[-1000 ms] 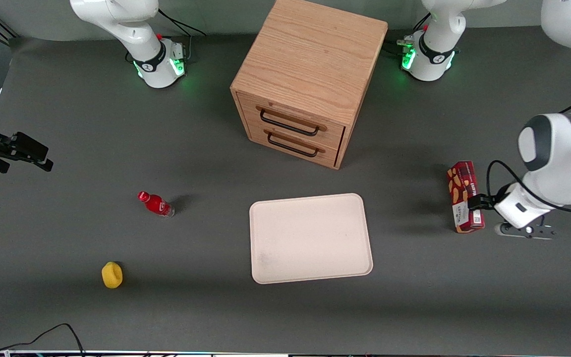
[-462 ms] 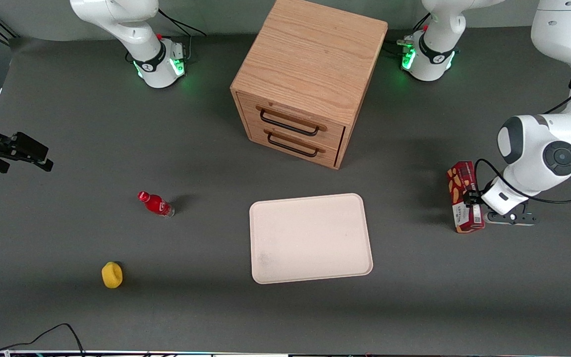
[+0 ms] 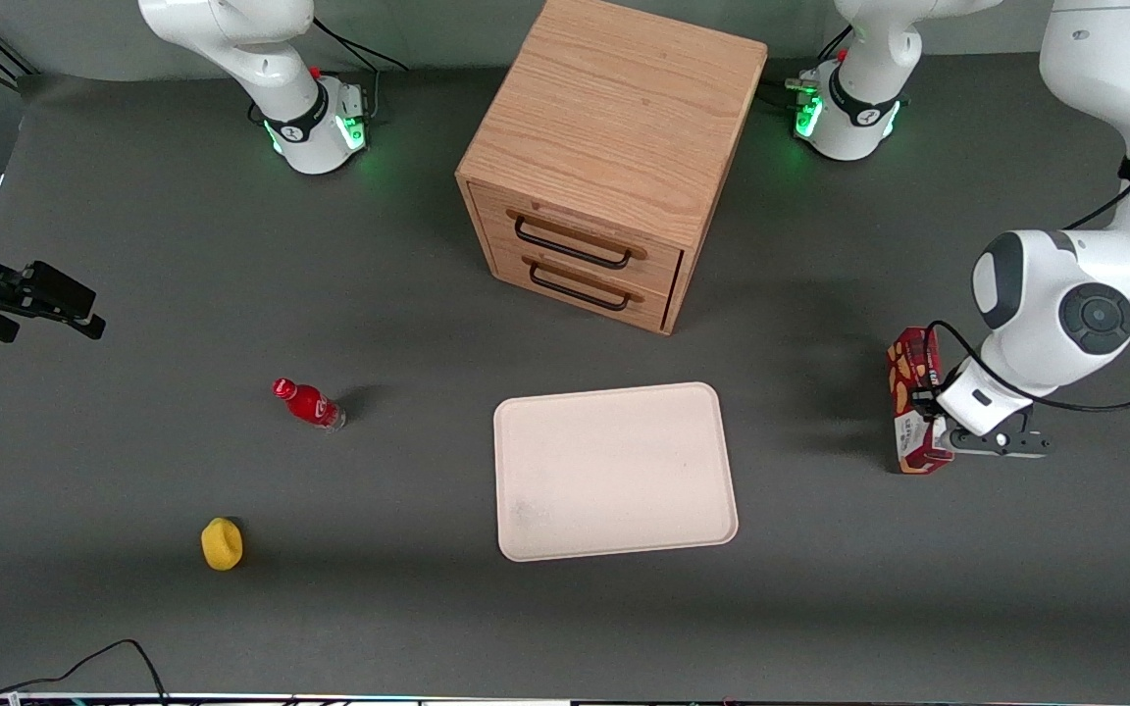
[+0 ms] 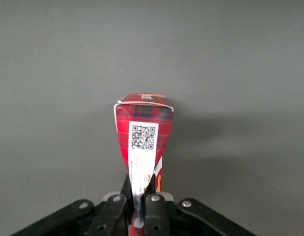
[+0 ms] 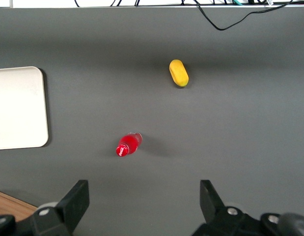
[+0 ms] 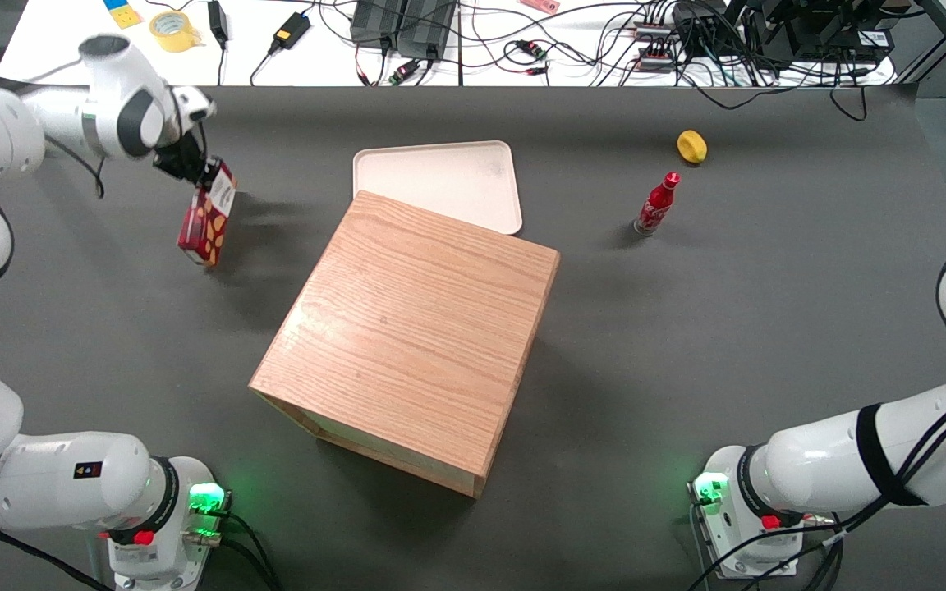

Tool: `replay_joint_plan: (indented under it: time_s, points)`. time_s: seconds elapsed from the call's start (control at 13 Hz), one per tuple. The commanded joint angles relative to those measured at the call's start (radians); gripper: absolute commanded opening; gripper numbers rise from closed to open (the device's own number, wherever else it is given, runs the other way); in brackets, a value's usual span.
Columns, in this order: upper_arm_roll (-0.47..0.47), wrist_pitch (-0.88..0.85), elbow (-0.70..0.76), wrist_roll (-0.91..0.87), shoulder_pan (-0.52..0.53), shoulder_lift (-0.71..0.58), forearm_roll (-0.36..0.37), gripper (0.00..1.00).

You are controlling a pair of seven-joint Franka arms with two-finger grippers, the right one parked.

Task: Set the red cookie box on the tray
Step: 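Close the left gripper on the red cookie box, then lift the red cookie box and carry it over the white tray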

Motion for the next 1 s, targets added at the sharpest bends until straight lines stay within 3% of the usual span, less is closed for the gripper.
replay_joint_plan:
  time_s: [0.0, 0.15, 0.62, 0.92]
  points:
    - [0.011, -0.312, 0.396, -0.185, -0.137, 0.120, 0.002, 0.00]
    - [0.011, -0.371, 0.558, -0.303, -0.232, 0.219, 0.000, 0.00]
    - [0.015, -0.353, 0.701, -0.576, -0.442, 0.402, 0.078, 0.00]
    - [0.017, -0.280, 0.723, -0.589, -0.484, 0.482, 0.083, 0.00]
